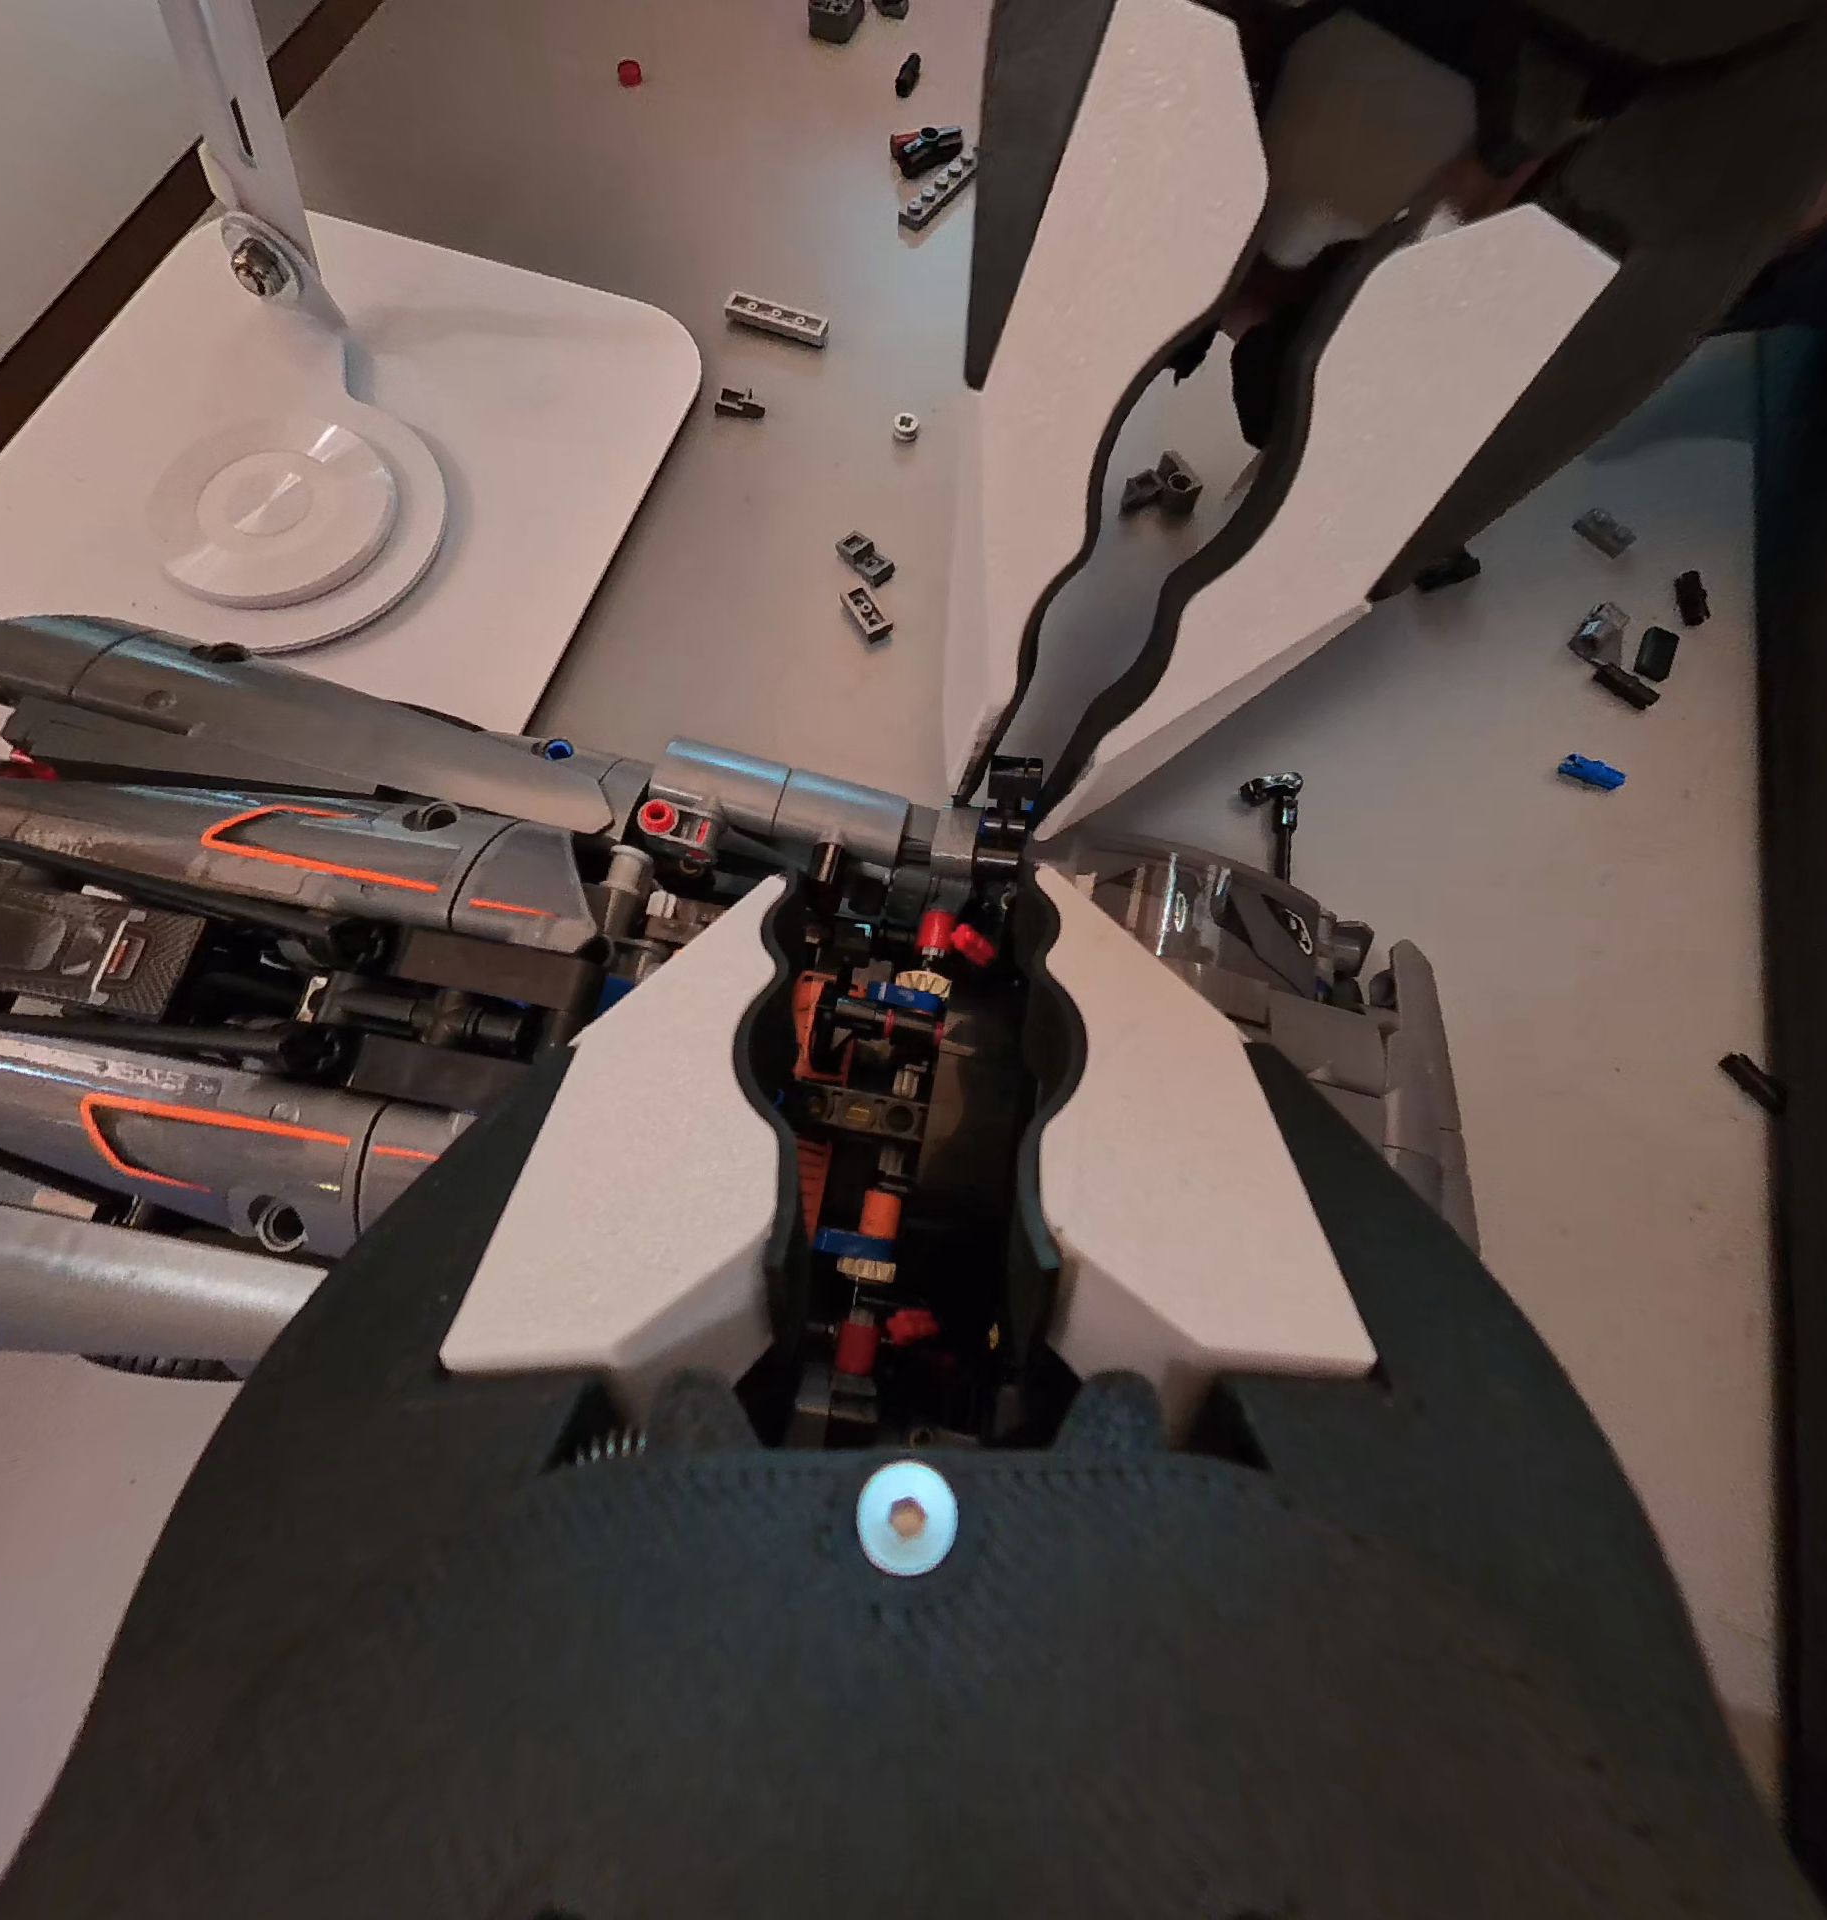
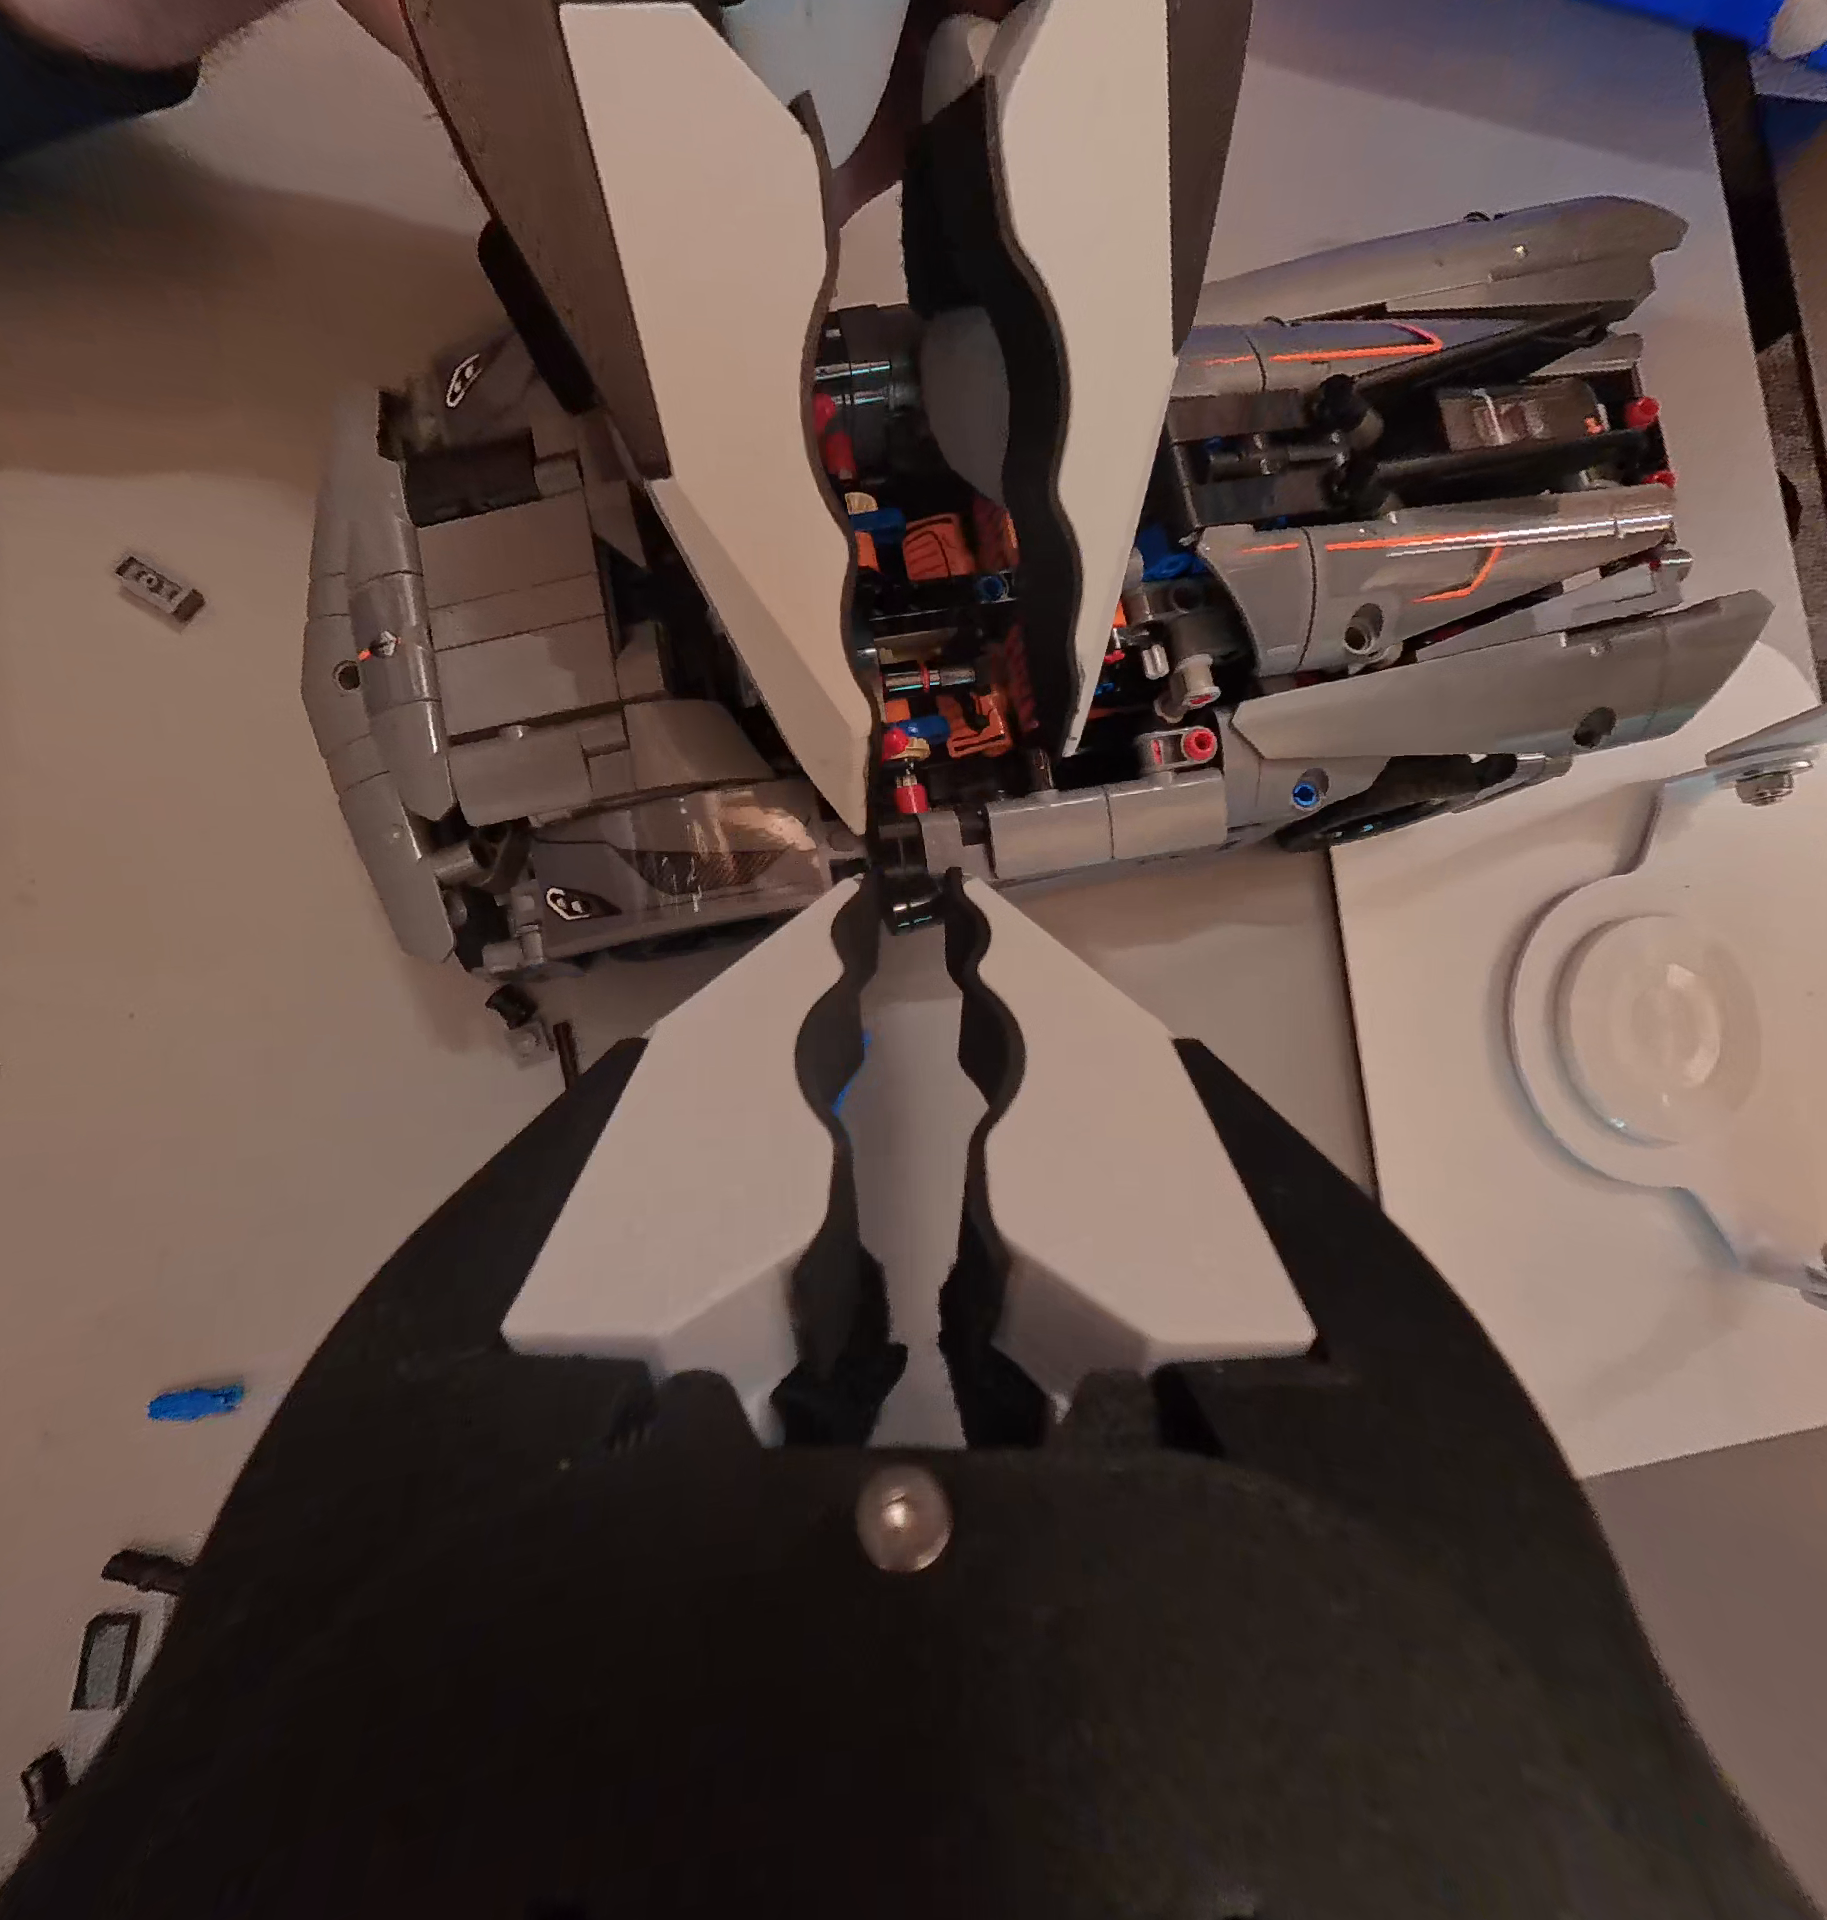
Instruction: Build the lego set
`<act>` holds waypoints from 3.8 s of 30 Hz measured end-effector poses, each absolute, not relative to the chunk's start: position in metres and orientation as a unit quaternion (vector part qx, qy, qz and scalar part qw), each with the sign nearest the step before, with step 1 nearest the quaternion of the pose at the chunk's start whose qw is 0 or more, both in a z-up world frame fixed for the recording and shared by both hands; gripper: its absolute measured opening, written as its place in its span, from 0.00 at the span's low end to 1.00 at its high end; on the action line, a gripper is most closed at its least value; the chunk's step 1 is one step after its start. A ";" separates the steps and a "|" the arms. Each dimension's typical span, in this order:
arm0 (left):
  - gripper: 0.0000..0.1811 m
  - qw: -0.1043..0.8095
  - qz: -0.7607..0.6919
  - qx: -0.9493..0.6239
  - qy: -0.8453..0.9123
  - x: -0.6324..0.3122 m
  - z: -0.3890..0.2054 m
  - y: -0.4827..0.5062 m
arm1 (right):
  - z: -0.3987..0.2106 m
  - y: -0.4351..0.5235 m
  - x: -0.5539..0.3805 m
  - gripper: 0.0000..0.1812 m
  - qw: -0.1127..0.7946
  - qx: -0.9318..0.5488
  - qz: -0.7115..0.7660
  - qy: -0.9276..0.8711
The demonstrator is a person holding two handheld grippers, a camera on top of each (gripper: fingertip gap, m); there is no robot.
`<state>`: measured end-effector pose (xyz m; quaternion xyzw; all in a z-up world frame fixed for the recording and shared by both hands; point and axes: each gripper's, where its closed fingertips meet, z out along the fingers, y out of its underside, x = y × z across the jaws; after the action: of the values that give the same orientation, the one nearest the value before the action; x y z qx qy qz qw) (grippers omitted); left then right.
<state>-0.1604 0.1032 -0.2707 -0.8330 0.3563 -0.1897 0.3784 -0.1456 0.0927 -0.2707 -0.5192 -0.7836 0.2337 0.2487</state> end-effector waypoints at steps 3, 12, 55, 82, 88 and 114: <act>0.21 0.378 -0.190 -0.833 0.356 -0.160 -0.271 0.103 | -0.270 0.093 -0.146 0.05 0.264 -0.514 0.213 -0.788; 0.20 0.378 -0.188 -0.835 0.352 -0.161 -0.271 0.105 | -0.271 0.096 -0.147 0.05 0.289 -0.513 0.165 -0.791; 0.20 0.398 -0.183 -0.834 0.336 -0.165 -0.271 0.114 | -0.271 0.107 -0.150 0.05 0.301 -0.459 0.087 -0.832; 0.22 0.407 -0.186 -0.828 0.337 -0.164 -0.266 0.113 | -0.275 0.113 -0.144 0.04 0.278 -0.465 0.140 -0.828; 0.19 0.426 -0.161 -0.820 0.348 -0.166 -0.255 0.113 | -0.281 0.104 -0.145 0.04 0.225 -0.458 0.152 -0.846; 0.11 0.402 -0.125 -0.805 0.419 -0.149 -0.265 0.101 | -0.278 0.108 -0.151 0.04 0.149 -0.463 0.164 -0.858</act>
<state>-0.1493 0.1011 -0.2652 -0.8046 0.4192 -0.1253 0.4015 -0.1507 0.1080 -0.2776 -0.4632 -0.8582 0.1636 0.1488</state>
